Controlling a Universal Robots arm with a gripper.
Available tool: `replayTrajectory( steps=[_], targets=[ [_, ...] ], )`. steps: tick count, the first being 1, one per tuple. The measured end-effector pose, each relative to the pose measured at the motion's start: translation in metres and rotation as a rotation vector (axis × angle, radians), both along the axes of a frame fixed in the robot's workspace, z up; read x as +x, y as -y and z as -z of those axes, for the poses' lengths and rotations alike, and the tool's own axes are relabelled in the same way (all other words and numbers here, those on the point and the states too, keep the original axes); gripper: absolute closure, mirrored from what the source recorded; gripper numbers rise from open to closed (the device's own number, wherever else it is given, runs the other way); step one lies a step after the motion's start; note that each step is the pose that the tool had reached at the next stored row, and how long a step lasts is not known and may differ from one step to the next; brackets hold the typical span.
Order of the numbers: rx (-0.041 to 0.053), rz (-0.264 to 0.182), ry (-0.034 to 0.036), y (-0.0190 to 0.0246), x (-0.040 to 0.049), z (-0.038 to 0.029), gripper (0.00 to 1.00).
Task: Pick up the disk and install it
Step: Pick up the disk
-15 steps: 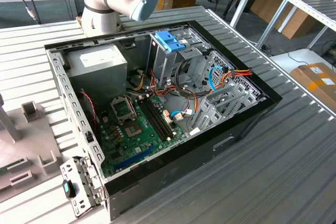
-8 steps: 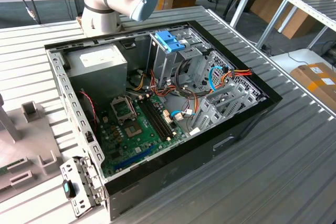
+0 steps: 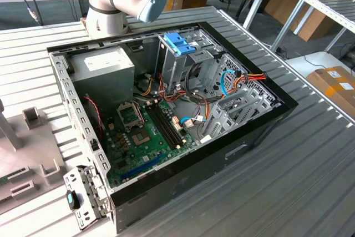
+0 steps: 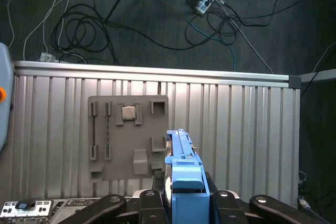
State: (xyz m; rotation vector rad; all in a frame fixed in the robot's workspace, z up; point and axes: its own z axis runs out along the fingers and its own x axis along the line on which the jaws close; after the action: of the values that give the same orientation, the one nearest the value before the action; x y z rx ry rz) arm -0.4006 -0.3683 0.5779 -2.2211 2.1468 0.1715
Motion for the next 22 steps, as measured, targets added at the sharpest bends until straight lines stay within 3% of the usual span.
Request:
replayTrajectory(
  steps=[13, 22],
  targets=[
    [-0.0001, 0.0, 0.0, 0.0001, 0.0049, 0.0023, 0.63],
    [-0.0001, 0.0, 0.0, 0.0001, 0.0164, 0.0045, 0.63]
  ],
)
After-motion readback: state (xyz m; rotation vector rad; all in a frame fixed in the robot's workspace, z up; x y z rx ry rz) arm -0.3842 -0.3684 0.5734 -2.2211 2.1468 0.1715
